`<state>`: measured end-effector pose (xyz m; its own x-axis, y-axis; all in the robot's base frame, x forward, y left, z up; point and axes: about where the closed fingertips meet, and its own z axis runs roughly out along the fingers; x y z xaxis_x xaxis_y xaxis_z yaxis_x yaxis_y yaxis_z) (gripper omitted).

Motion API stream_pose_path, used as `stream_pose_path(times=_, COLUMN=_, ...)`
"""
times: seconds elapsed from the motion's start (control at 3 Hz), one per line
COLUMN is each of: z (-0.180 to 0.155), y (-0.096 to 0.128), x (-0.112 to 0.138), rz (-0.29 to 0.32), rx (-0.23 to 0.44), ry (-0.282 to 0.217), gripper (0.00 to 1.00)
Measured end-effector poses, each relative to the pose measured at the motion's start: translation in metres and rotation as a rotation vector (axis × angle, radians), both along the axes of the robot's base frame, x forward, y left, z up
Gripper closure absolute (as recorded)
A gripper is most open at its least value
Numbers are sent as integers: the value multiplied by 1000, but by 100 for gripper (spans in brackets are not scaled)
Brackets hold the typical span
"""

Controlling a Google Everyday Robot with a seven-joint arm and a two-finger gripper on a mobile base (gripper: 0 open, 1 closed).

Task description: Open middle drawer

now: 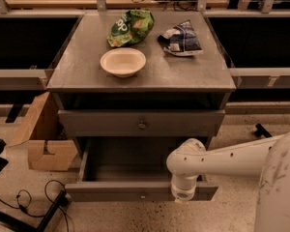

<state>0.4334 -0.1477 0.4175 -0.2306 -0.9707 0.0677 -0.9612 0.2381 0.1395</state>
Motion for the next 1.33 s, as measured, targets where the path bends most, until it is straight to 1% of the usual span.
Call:
stream_pose_path(times=1.0, z=9, y=0, x=5, rz=-1, rx=0, ry=2, gripper=100)
stream_pose_path(times=1.33, z=8, y=2, x=-9, rz=-18, rx=13, ry=31, gripper=100)
